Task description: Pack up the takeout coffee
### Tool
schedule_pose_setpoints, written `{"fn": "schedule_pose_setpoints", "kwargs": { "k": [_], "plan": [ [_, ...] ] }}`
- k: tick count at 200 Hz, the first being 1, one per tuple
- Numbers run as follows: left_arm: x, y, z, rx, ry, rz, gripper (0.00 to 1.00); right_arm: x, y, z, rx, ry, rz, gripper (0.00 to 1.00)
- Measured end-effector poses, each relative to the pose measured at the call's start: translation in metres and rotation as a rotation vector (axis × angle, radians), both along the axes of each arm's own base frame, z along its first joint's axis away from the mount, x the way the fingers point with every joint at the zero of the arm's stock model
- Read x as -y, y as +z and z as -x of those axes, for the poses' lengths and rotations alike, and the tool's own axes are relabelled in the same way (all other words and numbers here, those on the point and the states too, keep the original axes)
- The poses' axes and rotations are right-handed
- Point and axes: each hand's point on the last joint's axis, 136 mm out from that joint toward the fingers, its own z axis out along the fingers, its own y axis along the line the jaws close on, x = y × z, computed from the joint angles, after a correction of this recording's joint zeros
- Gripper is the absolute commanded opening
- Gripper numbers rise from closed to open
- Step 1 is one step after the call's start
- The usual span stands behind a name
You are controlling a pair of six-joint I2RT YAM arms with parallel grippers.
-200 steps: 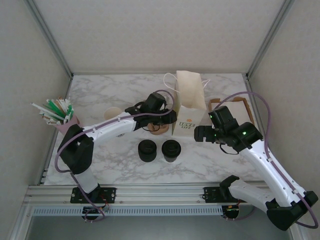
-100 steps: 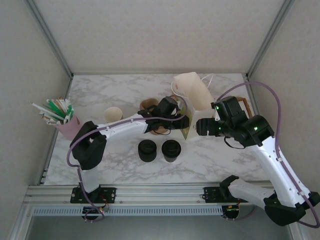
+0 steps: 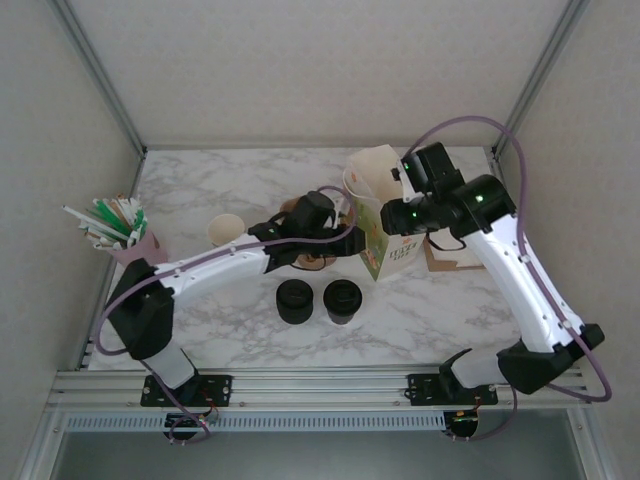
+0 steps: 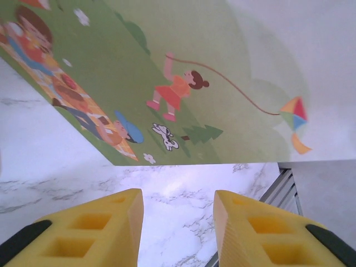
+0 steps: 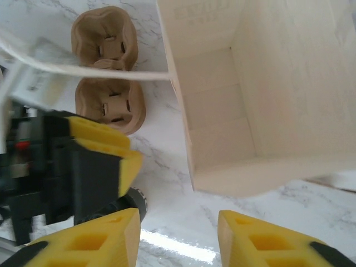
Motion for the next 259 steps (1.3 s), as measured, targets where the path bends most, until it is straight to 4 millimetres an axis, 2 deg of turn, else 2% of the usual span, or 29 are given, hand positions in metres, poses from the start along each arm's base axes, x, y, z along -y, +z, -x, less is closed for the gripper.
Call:
{"fn": "schedule_pose_setpoints", "kwargs": {
  "k": [38,70,121,154,211,259],
  "plan": [
    [-0.036,0.011,-0.009,0.025,0.078,0.008,0.39,-0.005,-0.003,-0.021,-0.003,0.024,0.035,0.32],
    [-0.052,0.017,-0.011,0.037,0.111,0.013,0.39,-0.004,-0.011,-0.037,-0.024,0.018,0.054,0.3],
    [-0.061,0.014,-0.008,0.031,0.122,0.007,0.39,-0.011,-0.025,-0.044,-0.076,0.037,0.061,0.29],
    [-0.066,0.011,-0.008,0.025,0.129,0.001,0.39,-0.012,-0.027,-0.044,-0.079,0.046,0.065,0.18],
    [-0.069,0.011,-0.008,0.025,0.135,0.001,0.38,-0.01,-0.037,-0.042,-0.106,0.047,0.079,0.15],
    [-0.07,0.012,-0.007,0.026,0.135,0.002,0.38,-0.009,-0.043,-0.04,-0.124,0.048,0.088,0.04]
  ]
}}
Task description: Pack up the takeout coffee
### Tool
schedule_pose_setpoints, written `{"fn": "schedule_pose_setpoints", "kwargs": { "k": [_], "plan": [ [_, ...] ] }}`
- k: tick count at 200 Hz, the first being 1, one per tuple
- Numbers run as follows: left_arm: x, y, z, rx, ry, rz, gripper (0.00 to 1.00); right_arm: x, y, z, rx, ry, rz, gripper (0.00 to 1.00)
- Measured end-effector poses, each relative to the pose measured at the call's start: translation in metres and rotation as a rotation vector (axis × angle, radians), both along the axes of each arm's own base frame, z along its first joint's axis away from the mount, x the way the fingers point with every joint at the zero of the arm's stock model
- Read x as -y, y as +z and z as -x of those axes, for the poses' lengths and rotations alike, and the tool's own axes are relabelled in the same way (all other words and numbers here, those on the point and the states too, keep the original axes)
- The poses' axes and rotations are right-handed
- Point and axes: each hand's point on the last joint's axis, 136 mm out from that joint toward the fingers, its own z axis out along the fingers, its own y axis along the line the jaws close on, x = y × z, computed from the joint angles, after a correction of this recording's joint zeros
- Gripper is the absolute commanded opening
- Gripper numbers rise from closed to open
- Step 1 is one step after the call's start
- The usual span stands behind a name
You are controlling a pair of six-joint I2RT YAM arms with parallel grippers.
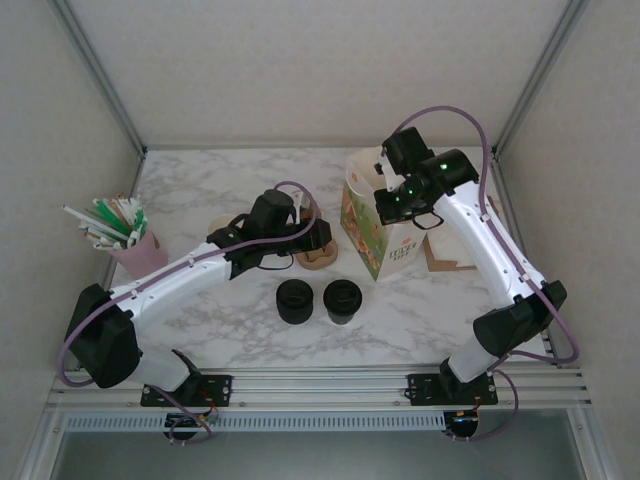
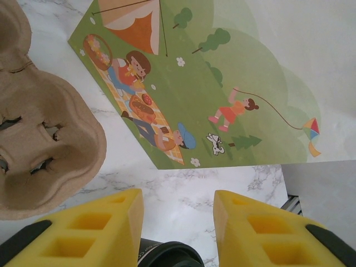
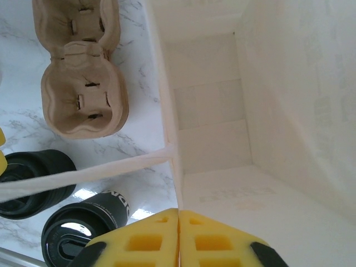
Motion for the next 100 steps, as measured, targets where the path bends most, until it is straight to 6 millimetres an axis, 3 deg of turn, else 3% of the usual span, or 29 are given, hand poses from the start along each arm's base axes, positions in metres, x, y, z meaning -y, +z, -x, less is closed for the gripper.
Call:
{"fn": "schedule_pose_setpoints", "kwargs": {
  "k": [49,100],
  "plan": [
    [0.0,0.0,0.0,-0.001,0.0,0.0,0.38,0.006,0.003,0.003,0.011,-0.015,0.014,0.0],
    [-0.001,-0.001,0.001,-0.002,0.002,-0.001,0.38,0.026,0.008,0.023,0.024,-0.067,0.066,0.0]
  ]
}}
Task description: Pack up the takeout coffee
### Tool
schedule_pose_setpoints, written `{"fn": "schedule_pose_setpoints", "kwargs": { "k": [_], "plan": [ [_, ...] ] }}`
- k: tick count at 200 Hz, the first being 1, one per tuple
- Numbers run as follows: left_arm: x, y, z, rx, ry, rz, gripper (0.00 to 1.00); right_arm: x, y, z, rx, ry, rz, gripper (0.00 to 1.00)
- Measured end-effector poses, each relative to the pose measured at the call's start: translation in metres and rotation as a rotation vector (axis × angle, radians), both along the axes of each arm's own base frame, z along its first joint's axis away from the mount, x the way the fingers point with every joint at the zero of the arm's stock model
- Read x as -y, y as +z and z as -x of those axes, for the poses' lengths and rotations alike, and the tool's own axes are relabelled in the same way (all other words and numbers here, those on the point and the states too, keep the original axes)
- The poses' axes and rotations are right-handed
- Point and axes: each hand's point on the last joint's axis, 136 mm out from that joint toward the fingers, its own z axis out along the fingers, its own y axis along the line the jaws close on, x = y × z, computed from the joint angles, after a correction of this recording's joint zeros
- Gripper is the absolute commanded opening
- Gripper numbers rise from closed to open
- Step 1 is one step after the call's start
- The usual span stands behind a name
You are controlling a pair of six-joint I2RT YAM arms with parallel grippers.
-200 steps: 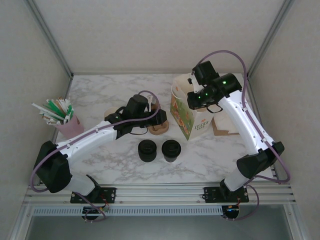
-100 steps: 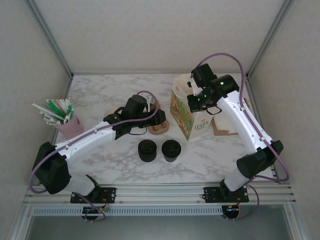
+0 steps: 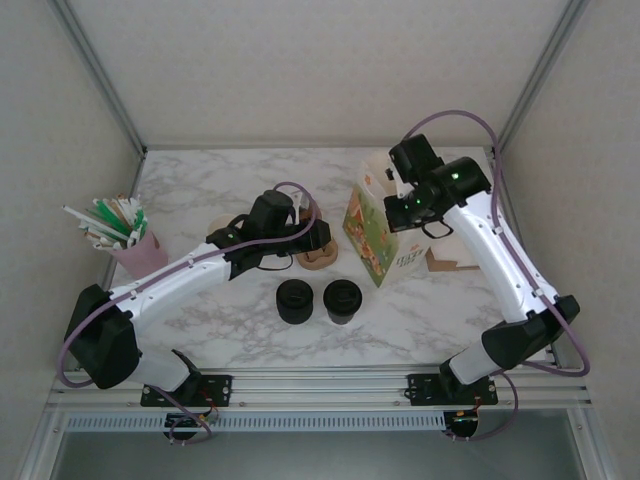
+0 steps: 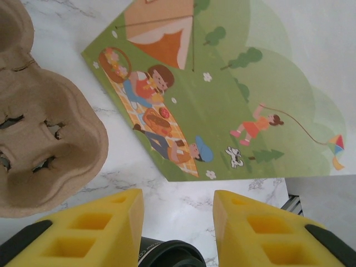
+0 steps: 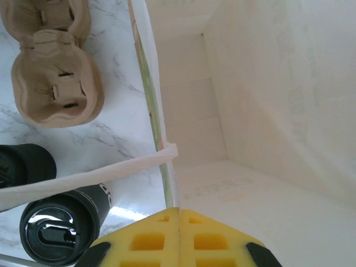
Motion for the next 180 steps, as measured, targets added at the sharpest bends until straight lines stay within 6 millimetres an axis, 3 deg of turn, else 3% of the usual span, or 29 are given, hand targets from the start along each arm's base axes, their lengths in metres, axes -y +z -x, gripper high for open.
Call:
{"fn": "schedule_pose_setpoints", "kwargs": {
  "k": [113,149,180],
  "plan": [
    [-0.001,0.002,0.002,0.002,-0.003,0.005,0.38,0.039,-0.001,0.036,0.014,-0.103,0.137,0.0],
    [0.002,0.002,0.002,0.003,-0.012,0.014,0.37,0.038,0.0,0.038,0.026,-0.116,0.147,0.0],
    [0.02,-0.006,-0.01,-0.018,-0.041,0.017,0.35,0.035,0.002,0.039,0.048,-0.114,0.152,0.0]
  ]
}}
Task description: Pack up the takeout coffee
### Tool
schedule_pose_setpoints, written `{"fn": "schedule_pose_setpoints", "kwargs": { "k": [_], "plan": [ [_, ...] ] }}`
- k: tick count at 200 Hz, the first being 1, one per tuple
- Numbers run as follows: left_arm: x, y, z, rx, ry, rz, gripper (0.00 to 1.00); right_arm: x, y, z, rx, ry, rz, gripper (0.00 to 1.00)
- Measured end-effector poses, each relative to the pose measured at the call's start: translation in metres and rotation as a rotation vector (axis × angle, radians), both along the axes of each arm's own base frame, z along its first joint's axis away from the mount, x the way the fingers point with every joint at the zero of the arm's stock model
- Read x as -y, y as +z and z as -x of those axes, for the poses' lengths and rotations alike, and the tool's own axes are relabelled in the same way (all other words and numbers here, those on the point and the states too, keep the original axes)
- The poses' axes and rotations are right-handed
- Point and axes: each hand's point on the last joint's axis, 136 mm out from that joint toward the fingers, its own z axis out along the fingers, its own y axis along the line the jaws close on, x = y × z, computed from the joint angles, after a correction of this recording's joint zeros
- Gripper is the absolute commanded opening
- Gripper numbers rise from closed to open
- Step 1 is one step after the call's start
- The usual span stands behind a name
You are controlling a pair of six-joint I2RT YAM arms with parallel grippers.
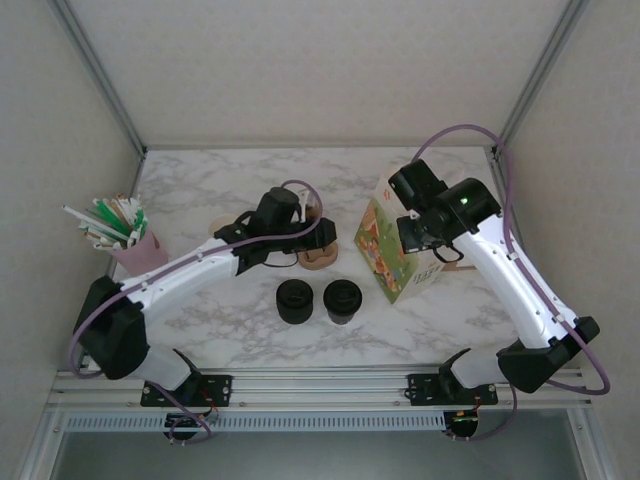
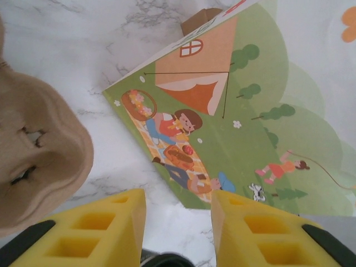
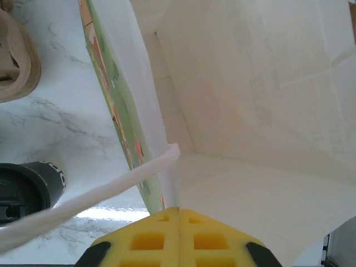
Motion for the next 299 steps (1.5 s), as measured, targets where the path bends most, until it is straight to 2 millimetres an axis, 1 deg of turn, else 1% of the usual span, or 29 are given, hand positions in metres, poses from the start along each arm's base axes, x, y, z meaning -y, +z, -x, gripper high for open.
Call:
{"fn": "schedule_pose_setpoints", "kwargs": {
  "k": [23,39,43,57,66,88,95,104,129,150,171,185,205,213,219,230,249,264,271,299],
  "plan": [
    [0.02,-0.008,-0.013,-0.011,-0.03,0.009,0.33,0.0,0.002,0.0,0.017,-0.005,0.01,0.0],
    [0.026,-0.016,-0.015,-0.033,-0.046,0.004,0.32,0.001,0.002,-0.001,0.024,-0.009,0.02,0.0],
    [0.03,-0.014,-0.016,-0.034,-0.052,0.007,0.32,0.001,0.002,-0.001,0.028,-0.01,0.025,0.0],
    [0.052,-0.009,-0.032,-0.018,-0.077,0.031,0.31,0.001,0.003,-0.001,0.042,-0.003,0.049,0.0],
    [0.063,-0.009,-0.038,-0.009,-0.09,0.041,0.31,0.001,0.003,-0.001,0.048,0.003,0.061,0.0],
    [0.074,-0.017,-0.04,-0.023,-0.113,0.044,0.31,0.0,0.004,-0.002,0.061,0.01,0.083,0.0],
    [0.074,-0.019,-0.04,-0.028,-0.115,0.042,0.3,0.0,0.004,-0.002,0.061,0.012,0.084,0.0],
    [0.075,-0.021,-0.04,-0.032,-0.117,0.041,0.3,0.0,0.003,-0.002,0.057,0.015,0.087,0.03],
    [0.075,-0.021,-0.04,-0.031,-0.117,0.041,0.31,-0.003,-0.002,-0.001,0.041,0.027,0.082,0.07],
    [0.073,-0.022,-0.038,-0.033,-0.115,0.038,0.31,-0.01,-0.005,0.0,0.031,0.047,0.062,0.13],
    [0.067,-0.017,-0.033,-0.027,-0.111,0.04,0.31,-0.015,-0.005,0.002,0.027,0.063,0.037,0.16],
    [0.063,-0.009,-0.029,-0.015,-0.106,0.045,0.32,-0.015,-0.004,0.003,0.027,0.065,0.024,0.23],
    [0.055,0.007,-0.024,0.015,-0.094,0.057,0.33,-0.015,0.0,0.006,0.034,0.068,0.005,0.32],
    [0.052,0.013,-0.022,0.026,-0.089,0.062,0.33,-0.014,0.003,0.008,0.04,0.068,-0.002,0.38],
    [0.05,0.019,-0.021,0.037,-0.084,0.067,0.34,-0.014,0.005,0.009,0.044,0.067,-0.01,0.45],
    [0.046,0.028,-0.019,0.053,-0.072,0.073,0.39,-0.012,0.01,0.011,0.057,0.071,-0.018,0.53],
    [0.035,0.042,-0.014,0.079,-0.045,0.079,0.48,-0.01,0.023,0.015,0.092,0.07,-0.051,0.74],
    [0.024,0.054,-0.008,0.105,-0.023,0.082,0.6,-0.006,0.035,0.02,0.122,0.068,-0.081,0.88],
    [0.019,0.06,-0.005,0.117,-0.013,0.082,0.66,-0.004,0.04,0.023,0.135,0.067,-0.097,0.98],
    [-0.008,0.089,0.009,0.184,0.041,0.088,0.91,0.003,0.061,0.036,0.193,0.07,-0.165,0.99]
  ]
}}
